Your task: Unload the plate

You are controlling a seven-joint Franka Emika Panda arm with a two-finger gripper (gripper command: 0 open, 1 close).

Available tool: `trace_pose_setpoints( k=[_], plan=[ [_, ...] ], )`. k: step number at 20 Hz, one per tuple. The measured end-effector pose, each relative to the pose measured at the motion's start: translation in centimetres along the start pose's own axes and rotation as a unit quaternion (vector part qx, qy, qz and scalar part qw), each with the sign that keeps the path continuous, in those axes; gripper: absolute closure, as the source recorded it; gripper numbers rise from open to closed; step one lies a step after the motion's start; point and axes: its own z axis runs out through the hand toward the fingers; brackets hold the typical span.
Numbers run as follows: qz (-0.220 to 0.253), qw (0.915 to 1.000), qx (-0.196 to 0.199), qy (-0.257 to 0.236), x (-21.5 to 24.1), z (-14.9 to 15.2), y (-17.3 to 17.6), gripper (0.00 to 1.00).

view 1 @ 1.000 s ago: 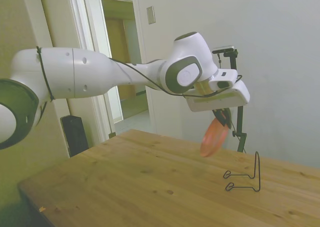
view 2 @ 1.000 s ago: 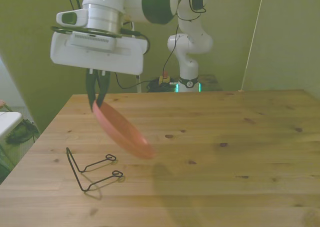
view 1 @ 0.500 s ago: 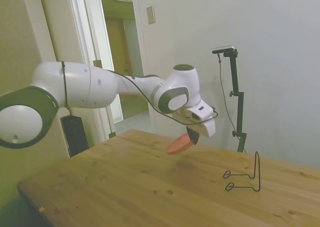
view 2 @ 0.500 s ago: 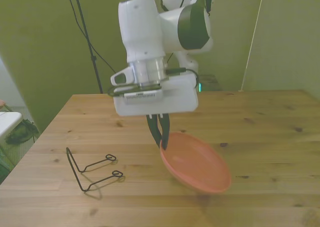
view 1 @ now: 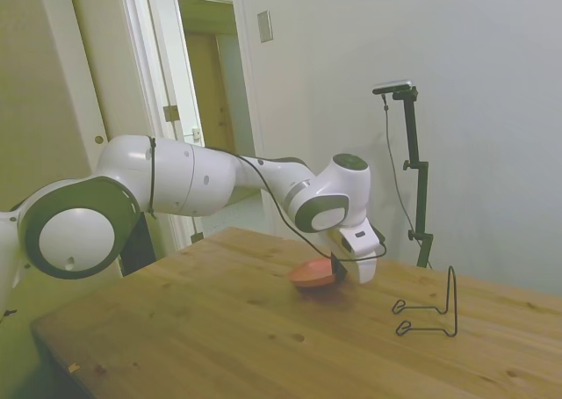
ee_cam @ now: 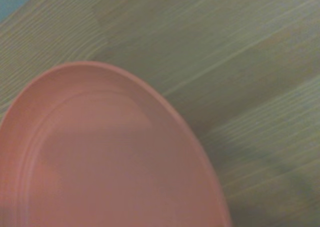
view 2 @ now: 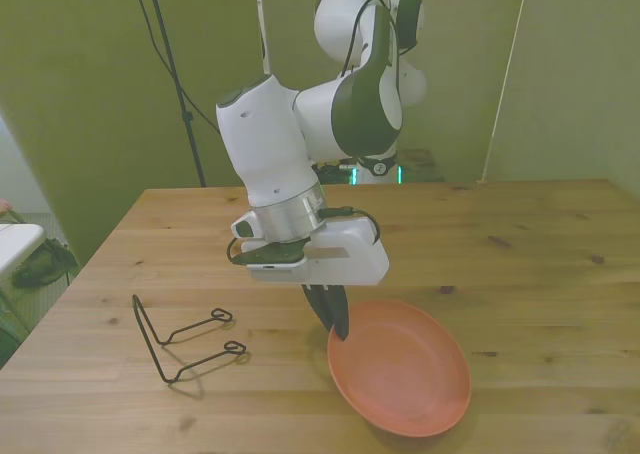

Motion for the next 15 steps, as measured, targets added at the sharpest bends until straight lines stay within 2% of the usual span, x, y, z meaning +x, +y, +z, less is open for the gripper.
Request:
trace_pose_setpoints(
  k=[9,12,15],
  plan=[
    [-0.004,0.9998,-0.017,-0.009,-0.3,-0.5,0.3,0.00],
    [-0.012,0.9996,-0.020,-0.016,-1.8,-3.1,-0.1,0.00],
    [-0.029,0.9988,-0.036,-0.019,-5.0,-7.5,-0.5,0.00]
  ],
)
